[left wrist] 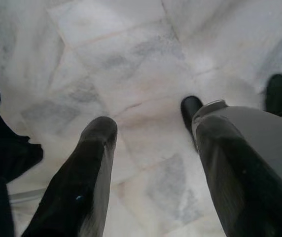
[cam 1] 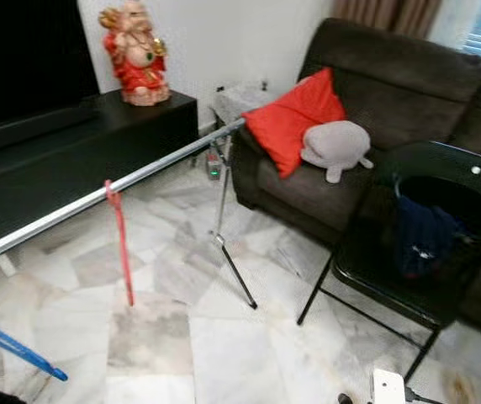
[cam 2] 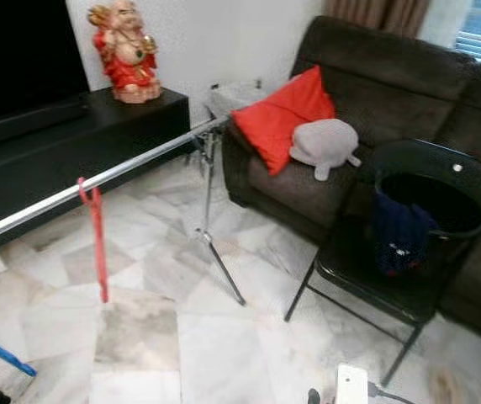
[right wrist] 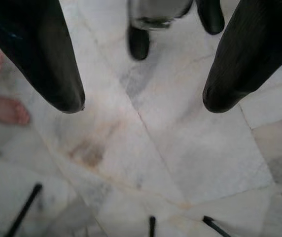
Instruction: Hang hanger
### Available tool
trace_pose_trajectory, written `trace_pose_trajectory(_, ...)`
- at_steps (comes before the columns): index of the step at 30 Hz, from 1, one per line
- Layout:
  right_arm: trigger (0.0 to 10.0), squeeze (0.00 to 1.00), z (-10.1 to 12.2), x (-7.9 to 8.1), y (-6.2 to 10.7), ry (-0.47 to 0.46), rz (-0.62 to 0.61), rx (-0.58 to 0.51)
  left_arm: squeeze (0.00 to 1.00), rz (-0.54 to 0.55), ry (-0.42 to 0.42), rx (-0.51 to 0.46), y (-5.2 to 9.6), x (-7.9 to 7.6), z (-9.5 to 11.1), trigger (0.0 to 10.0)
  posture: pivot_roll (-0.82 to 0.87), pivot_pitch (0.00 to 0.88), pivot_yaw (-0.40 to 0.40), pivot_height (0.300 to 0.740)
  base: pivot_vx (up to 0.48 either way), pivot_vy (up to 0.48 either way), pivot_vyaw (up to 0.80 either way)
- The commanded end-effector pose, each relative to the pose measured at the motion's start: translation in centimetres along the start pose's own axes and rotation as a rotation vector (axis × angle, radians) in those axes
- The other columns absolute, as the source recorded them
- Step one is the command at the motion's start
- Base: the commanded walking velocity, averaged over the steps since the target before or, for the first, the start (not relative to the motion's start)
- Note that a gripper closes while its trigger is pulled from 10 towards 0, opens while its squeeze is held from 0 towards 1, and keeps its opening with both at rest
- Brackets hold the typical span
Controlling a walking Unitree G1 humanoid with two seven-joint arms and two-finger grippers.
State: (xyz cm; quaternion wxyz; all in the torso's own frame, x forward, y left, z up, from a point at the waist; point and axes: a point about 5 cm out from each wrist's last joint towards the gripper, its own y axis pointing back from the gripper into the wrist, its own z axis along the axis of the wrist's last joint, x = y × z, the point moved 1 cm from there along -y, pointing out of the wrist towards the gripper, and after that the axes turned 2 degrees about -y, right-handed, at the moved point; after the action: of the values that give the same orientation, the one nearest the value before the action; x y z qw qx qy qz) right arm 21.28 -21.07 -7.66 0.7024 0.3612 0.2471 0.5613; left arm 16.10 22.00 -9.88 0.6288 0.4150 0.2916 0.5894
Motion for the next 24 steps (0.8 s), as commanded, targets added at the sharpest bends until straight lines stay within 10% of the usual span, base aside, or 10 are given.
trace_pose_trajectory(1, 10.0, 0.00, -0.01, -0.56, 0.05, 0.003, -0.014, 0.004, 0.00, -0.013, 0.007, 0.014, -0.02, -0.47, -0.30, 10.0, 0.04, 0.000, 0.004, 0.740, 0.000, 0.000, -0.71)
trace_pose_trajectory(13, 10.0, 0.00, 0.14, -0.57, 0.05, 0.004, -0.013, -0.009, 0.00, -0.014, 0.007, 0.028, 0.15, 0.24, -0.77, 10.0, 0.04, 0.000, 0.002, 0.740, 0.000, 0.000, -0.68)
trace_pose_trajectory(24, 10.0, 0.00, 0.22, -0.63, 0.07, 0.000, -0.019, -0.023, 0.00, -0.022, 0.000, 0.034, 0.09, -0.33, -0.87, 10.0, 0.05, 0.000, 0.000, 0.740, 0.301, 0.000, 0.00)
